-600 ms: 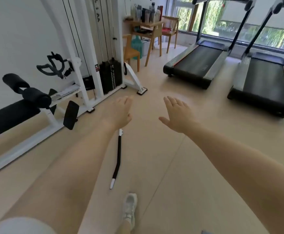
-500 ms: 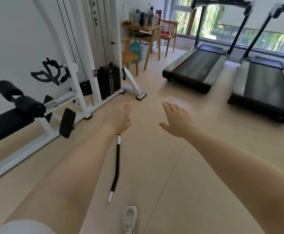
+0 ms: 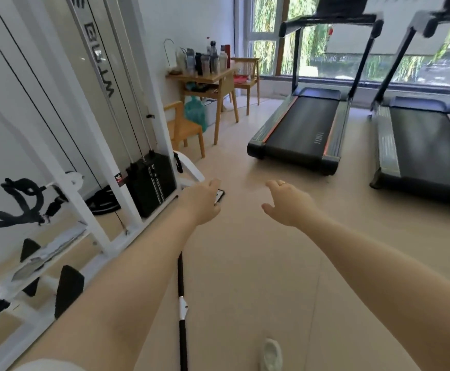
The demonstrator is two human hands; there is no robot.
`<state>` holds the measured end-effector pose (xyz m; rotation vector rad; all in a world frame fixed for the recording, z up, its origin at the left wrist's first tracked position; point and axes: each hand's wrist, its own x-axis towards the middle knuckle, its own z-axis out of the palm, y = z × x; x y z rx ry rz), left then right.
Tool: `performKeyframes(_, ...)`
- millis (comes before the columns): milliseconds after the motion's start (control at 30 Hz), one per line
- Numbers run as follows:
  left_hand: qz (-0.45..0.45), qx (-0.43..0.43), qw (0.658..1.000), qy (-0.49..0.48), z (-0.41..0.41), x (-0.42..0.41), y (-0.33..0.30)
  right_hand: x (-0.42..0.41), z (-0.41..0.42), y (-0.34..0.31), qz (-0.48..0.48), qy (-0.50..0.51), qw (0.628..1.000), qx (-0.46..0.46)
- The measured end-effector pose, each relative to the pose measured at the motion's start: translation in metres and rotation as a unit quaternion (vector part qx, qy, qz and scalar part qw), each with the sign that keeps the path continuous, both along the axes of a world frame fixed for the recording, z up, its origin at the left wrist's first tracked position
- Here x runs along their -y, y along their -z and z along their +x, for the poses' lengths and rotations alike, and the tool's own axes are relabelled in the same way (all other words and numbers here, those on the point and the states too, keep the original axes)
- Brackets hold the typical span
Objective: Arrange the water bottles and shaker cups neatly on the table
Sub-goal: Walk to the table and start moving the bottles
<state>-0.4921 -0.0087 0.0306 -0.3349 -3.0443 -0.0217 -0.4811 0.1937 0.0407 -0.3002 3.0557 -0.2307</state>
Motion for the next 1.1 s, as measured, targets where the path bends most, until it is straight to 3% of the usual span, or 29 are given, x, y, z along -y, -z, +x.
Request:
performKeyframes(233,0.006,-0.007,1.000,0.016,-0.239,-0.036,-0.020,-0.032,-0.245,-0.025,-0.019,-0.002,1.000,-0.007)
performKeyframes(400,0.179,-0.022,0.984,-0.003,-0.393,-0.044,-0.044,-0.034,-0.416,-0.052,-0.058,-0.013,0.998,-0.012)
performKeyframes(467,0.204,-0.013,0.979,-0.014,-0.441,-0.036,-0.032,-0.029,-0.476,-0.042,-0.072,-0.010,0.997,0.013)
performKeyframes(733,0.195,0.078,0.969,-0.132,-0.675,0.022,0.041,0.012,-0.716,0.024,-0.047,-0.052,0.996,0.061)
performKeyframes(867,0.109,0.072,0.987,-0.089,-0.831,0.042,0.016,0.030,-0.861,0.001,-0.021,-0.053,0.995,0.084)
performKeyframes(1000,0.156,0.024,0.982,-0.106,-0.981,0.048,-0.019,0.042,-1.001,-0.024,-0.058,-0.067,0.995,0.053)
performKeyframes(1100,0.139,0.077,0.982,-0.100,-1.065,0.036,-0.004,0.040,-1.084,-0.009,-0.066,-0.078,0.991,0.081)
